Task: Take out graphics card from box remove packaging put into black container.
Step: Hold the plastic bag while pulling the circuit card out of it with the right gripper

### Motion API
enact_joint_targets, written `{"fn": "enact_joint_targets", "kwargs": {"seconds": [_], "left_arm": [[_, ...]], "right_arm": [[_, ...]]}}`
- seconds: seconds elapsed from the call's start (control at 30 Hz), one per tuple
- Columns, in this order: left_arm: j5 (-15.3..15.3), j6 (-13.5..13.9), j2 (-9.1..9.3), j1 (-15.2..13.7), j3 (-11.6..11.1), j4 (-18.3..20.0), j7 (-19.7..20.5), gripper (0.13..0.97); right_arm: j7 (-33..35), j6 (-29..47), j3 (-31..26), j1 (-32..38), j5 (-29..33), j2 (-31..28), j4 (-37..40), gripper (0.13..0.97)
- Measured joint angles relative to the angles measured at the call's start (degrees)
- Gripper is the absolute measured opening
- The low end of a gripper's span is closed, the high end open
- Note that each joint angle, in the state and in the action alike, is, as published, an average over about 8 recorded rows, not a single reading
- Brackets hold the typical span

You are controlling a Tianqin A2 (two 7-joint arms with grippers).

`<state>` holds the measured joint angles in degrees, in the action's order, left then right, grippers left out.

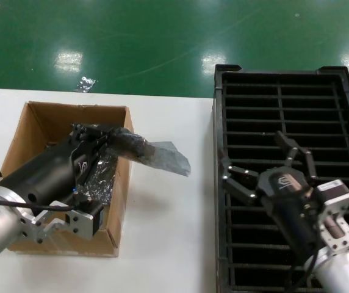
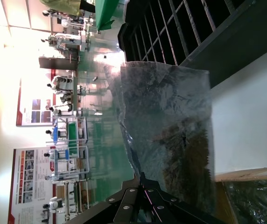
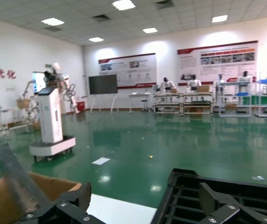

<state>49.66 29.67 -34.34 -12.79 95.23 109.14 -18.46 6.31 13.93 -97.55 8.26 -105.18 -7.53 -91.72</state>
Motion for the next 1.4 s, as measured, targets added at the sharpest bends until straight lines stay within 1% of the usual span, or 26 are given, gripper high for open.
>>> {"fn": "enact_joint_targets", "kwargs": {"seconds": [0.13, 0.17, 0.43, 0.47, 0.73, 0.77, 0.9, 1.03, 1.07, 1.33, 1.4], "left_arm": [[0.00, 0.00, 0.00, 0.00, 0.00, 0.00, 0.00, 0.138], [0.00, 0.00, 0.00, 0.00, 0.00, 0.00, 0.00, 0.138], [0.00, 0.00, 0.00, 0.00, 0.00, 0.00, 0.00, 0.138], [0.00, 0.00, 0.00, 0.00, 0.00, 0.00, 0.00, 0.138], [0.00, 0.00, 0.00, 0.00, 0.00, 0.00, 0.00, 0.138], [0.00, 0.00, 0.00, 0.00, 0.00, 0.00, 0.00, 0.138], [0.00, 0.00, 0.00, 0.00, 0.00, 0.00, 0.00, 0.138], [0.00, 0.00, 0.00, 0.00, 0.00, 0.00, 0.00, 0.138], [0.00, 0.00, 0.00, 0.00, 0.00, 0.00, 0.00, 0.138], [0.00, 0.00, 0.00, 0.00, 0.00, 0.00, 0.00, 0.138], [0.00, 0.00, 0.00, 0.00, 0.00, 0.00, 0.00, 0.138]], "right_arm": [[1.59, -0.07, -1.46, 1.19, 1.31, 0.57, 1.68, 0.804], [2.02, -0.13, -1.76, 1.43, 1.66, 0.65, 2.10, 0.804], [4.81, -0.99, -4.65, 3.09, 5.16, 0.37, 5.27, 0.626], [5.07, -1.07, -5.03, 3.28, 5.58, 0.30, 5.56, 0.626], [7.02, -1.11, -7.97, 4.80, 8.12, 0.37, 7.22, 0.409], [7.26, -1.11, -8.25, 5.00, 8.30, 0.52, 7.40, 0.409], [7.86, -1.24, -9.31, 5.81, 9.01, 1.12, 8.03, 0.329], [7.27, -1.59, -10.68, 6.49, 10.13, 1.32, 8.30, 0.250], [6.92, -1.70, -11.08, 6.60, 10.51, 1.28, 8.28, 0.250], [1.91, -2.38, -14.08, 6.19, 15.40, -0.06, 6.61, 0.157], [0.44, -2.33, -14.41, 5.74, 16.95, -0.49, 5.88, 0.157]]}}
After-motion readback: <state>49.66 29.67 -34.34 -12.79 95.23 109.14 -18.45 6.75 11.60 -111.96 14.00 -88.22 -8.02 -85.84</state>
